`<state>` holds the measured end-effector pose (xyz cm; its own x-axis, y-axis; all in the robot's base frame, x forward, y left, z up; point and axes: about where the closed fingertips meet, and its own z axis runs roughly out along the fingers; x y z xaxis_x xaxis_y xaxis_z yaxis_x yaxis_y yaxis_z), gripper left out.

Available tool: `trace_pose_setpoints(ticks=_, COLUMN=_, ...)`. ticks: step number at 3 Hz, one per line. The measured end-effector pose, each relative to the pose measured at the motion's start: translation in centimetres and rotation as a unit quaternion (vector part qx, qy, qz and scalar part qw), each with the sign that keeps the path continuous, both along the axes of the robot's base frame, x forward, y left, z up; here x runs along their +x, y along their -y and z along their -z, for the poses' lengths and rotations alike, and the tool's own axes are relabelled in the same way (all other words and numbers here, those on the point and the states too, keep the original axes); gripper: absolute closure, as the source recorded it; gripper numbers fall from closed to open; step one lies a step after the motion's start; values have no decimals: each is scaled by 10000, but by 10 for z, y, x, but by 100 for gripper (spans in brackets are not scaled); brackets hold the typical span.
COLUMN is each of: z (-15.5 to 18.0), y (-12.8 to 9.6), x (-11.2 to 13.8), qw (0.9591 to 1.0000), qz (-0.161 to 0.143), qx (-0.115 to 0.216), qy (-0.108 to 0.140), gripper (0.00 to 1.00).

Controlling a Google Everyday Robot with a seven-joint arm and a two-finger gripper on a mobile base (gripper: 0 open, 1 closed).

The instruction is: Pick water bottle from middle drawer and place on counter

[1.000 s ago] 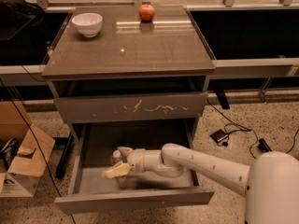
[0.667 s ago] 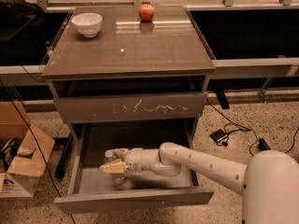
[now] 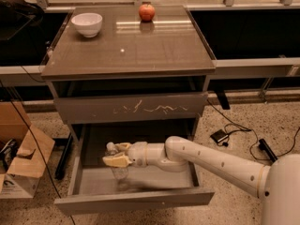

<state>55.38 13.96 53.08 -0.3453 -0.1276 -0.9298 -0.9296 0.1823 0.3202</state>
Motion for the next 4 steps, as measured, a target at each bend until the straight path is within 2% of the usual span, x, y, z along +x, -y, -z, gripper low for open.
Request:
trace_pose_setpoints(ticks=1, z=-55, y=22, x=-3, qw=9995, qz=-27, qx=-4, qy=306, gripper=100)
trace_pose_setpoints(ticks=2, z=-111, y=43, x=-5, qw=9968, qz=-27, qx=-209, qy=771, gripper=100)
trace_pose_setpoints(ticks=4, z=-210, y=70, x=0, qw=9854, qz=-385, qx=-495, qy=1581, gripper=100)
